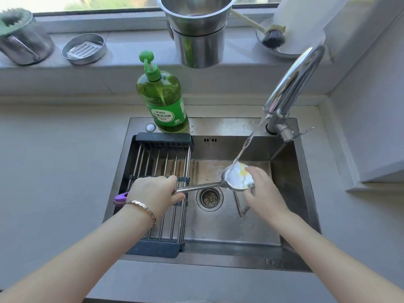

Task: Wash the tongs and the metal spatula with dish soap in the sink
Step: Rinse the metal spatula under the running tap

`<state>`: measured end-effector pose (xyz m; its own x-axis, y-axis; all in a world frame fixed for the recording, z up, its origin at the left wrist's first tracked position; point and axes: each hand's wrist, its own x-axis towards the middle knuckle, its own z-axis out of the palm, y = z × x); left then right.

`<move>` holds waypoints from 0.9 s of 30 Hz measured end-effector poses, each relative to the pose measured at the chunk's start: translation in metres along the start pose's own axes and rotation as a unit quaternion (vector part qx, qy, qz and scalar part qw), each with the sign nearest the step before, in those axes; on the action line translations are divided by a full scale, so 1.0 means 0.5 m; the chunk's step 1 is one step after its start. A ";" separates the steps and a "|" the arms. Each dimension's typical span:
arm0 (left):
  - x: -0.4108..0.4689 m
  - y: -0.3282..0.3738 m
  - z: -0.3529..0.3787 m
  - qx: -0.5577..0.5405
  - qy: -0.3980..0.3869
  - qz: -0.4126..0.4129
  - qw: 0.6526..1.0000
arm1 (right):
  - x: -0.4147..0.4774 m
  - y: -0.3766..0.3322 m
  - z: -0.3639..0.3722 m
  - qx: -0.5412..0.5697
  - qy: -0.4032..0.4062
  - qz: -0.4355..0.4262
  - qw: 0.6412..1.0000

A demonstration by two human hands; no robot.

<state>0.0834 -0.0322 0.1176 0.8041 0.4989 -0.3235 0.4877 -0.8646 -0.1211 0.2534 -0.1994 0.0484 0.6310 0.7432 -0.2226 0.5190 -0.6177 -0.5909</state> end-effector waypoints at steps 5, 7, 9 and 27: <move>-0.014 -0.001 0.015 -0.022 0.134 0.041 0.990 | 0.004 0.008 0.052 -0.260 -0.087 -0.090 0.957; -0.018 -0.009 0.021 -0.004 0.159 0.033 0.987 | 0.005 0.002 0.052 -0.292 -0.077 -0.161 0.940; -0.024 -0.010 0.023 -0.005 0.169 0.026 0.985 | 0.024 0.002 0.032 -0.283 -0.046 -0.167 0.943; -0.026 0.000 0.001 0.013 0.190 0.032 0.981 | 0.053 0.001 0.004 -0.287 -0.046 -0.116 0.950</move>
<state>0.0727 -0.0390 0.1213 0.9041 0.4252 0.0415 0.4267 -0.8940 -0.1367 0.2691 -0.1796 0.0408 0.4217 0.8796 -0.2201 0.8836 -0.4531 -0.1178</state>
